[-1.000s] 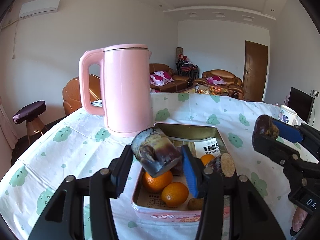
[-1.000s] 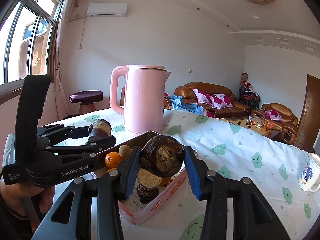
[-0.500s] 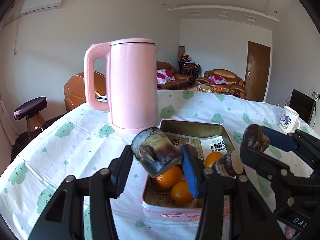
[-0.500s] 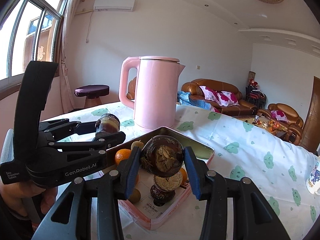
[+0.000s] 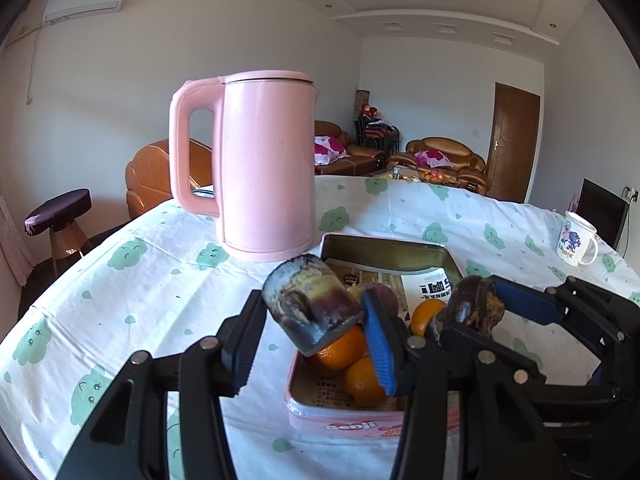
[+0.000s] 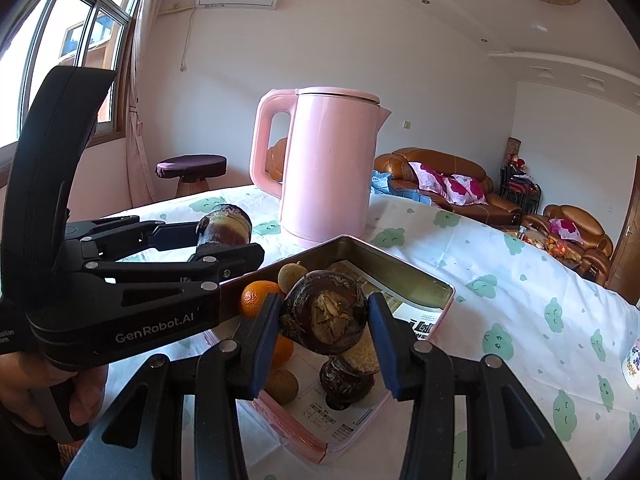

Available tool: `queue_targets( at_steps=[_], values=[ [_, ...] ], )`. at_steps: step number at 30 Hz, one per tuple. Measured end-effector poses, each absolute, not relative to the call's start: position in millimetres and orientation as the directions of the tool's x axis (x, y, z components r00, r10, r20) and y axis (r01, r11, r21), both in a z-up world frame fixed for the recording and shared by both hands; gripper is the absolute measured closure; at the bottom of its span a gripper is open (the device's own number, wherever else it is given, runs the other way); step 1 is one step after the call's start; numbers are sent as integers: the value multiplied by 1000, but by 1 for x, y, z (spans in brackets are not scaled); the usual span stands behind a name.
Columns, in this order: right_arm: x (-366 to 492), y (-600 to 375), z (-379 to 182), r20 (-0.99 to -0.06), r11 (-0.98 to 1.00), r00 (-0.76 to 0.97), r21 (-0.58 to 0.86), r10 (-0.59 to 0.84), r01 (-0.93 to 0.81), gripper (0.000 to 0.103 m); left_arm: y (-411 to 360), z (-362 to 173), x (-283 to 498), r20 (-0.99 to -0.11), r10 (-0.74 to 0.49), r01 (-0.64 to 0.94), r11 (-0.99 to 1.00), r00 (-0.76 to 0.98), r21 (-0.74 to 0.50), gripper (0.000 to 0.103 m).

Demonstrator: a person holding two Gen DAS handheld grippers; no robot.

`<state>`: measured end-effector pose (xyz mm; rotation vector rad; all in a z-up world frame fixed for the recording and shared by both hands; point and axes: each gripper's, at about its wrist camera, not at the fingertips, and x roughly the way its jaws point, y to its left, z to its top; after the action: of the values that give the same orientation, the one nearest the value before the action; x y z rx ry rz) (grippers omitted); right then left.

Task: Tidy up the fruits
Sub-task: 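Lower and release the jar into the tin with the left gripper while the right gripper releases the brown fruit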

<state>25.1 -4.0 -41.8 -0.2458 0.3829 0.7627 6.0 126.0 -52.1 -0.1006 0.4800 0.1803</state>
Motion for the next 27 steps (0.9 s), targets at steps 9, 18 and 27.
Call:
queue_targets(
  at_steps=[9, 18, 27],
  values=[
    [32, -15, -46, -437, 725, 685, -100, 583, -681, 57, 109, -59, 12, -492, 109, -145, 989, 864, -35, 53],
    [34, -12, -43, -459, 702, 667, -124, 586, -702, 57, 114, -69, 30, -574, 2, -80, 991, 819, -109, 53],
    [42, -9, -45, -468, 699, 658, -114, 589, -706, 52, 119, -69, 26, -568, 19, -107, 987, 823, -123, 51]
  ],
)
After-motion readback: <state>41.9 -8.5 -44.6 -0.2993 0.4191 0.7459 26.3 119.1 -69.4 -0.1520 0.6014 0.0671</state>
